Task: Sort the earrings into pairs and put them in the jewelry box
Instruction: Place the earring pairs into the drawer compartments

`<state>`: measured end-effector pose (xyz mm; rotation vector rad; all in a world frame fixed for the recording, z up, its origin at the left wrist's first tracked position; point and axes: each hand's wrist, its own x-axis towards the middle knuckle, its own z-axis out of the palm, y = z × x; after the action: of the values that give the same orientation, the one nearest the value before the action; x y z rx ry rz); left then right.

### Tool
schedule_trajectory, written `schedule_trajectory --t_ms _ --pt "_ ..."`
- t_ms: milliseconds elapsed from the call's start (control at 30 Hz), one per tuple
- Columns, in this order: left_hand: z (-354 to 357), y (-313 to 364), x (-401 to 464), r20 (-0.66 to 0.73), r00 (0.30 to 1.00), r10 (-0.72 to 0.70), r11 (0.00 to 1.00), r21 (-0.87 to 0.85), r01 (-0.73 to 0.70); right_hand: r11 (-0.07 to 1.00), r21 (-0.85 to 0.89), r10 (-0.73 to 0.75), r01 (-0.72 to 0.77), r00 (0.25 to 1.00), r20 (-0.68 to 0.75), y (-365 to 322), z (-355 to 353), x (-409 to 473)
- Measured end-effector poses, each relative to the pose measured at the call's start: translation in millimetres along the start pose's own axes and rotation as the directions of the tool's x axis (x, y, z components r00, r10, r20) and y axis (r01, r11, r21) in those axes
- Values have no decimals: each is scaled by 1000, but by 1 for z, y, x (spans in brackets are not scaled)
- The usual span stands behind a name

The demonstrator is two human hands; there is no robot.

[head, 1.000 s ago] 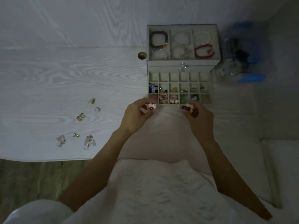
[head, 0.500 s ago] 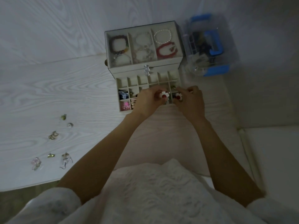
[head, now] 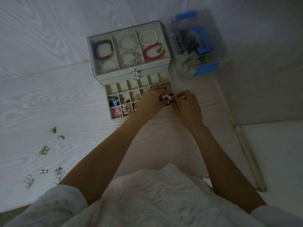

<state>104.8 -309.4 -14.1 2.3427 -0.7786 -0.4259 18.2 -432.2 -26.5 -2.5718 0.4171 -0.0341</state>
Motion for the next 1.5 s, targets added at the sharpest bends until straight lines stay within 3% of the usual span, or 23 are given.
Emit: schedule_trajectory --t_ms 200,400,600,700,967,1133,1233,1333,1500 --pt "5 -1 3 50 997 56 996 69 -59 997 65 53 -45 991 -125 -5 -3 -7" --pt "4 1 0 -15 1000 9 998 65 -8 1000 -28 -15 12 995 -103 -5 -2 -3" --pt "3 1 -6 -59 985 165 947 287 -142 995 -102 -7 1 998 -57 -8 -3 5" --pt "4 8 -1 -20 992 124 932 346 -110 994 -108 0 -5 999 -45 -9 -4 9" --pt "-1 -6 -12 -25 974 223 930 304 -206 998 -63 2 -4 1000 -29 -7 -2 1" --pt "-24 -22 -45 -184 954 237 961 189 -203 1000 -14 -4 3 999 -50 -13 -6 -7" --pt "-44 -37 -77 -289 946 144 987 107 -118 996 23 -88 91 990 -105 -30 -8 -15" --pt "-65 -51 -116 -376 925 -51 997 38 71 969 64 -237 240 970 -56 -67 0 -19" --pt "-88 -95 -203 -392 840 -374 916 -13 401 881 164 -472 443 833 288 -141 39 -29"
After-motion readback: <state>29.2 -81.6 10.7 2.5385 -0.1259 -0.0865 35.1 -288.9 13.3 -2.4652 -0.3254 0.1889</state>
